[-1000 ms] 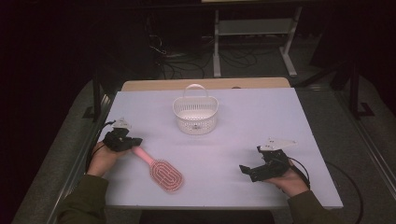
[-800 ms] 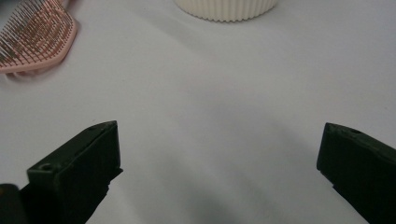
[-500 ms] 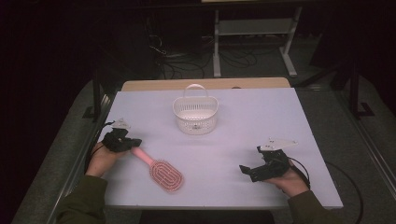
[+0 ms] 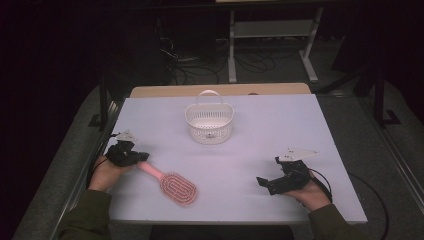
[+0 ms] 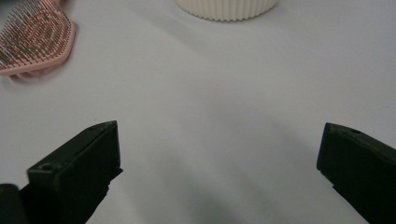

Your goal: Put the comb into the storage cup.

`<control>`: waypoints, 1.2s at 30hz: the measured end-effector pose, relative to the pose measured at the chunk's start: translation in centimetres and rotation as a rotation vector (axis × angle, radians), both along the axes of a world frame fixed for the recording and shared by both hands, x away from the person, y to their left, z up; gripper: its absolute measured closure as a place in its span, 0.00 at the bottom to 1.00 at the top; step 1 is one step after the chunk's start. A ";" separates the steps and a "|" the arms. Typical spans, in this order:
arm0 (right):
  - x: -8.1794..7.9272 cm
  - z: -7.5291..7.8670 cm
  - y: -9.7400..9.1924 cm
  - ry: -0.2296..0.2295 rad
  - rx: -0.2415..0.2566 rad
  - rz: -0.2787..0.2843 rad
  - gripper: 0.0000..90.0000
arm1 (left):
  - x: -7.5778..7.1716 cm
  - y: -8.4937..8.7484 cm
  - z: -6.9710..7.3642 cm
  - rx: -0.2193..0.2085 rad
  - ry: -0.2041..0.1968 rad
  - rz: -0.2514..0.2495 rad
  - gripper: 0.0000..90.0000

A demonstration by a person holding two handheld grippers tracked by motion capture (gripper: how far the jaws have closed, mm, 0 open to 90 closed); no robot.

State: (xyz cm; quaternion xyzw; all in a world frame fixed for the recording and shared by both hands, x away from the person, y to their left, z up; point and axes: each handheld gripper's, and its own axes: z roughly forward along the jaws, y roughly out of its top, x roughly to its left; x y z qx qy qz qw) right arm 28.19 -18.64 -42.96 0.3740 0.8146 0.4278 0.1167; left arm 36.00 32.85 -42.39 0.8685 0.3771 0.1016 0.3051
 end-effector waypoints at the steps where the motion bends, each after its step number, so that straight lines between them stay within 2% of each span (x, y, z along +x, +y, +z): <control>1: 0.0 0.0 0.0 0.001 0.001 0.000 0.00 | 0.0 0.0 0.0 0.000 0.000 0.000 1.00; 6: 0.0 0.0 0.0 0.002 0.003 -0.002 0.00 | -0.8 0.1 0.1 0.020 0.015 -0.009 1.00; 14: 0.1 0.0 0.0 0.002 0.002 0.001 0.00 | -1.5 0.6 0.1 0.024 0.023 -0.008 1.00; 36: 0.1 0.0 0.0 0.004 -0.003 -0.001 0.00 | -4.9 1.9 -0.1 0.048 0.037 -0.027 1.00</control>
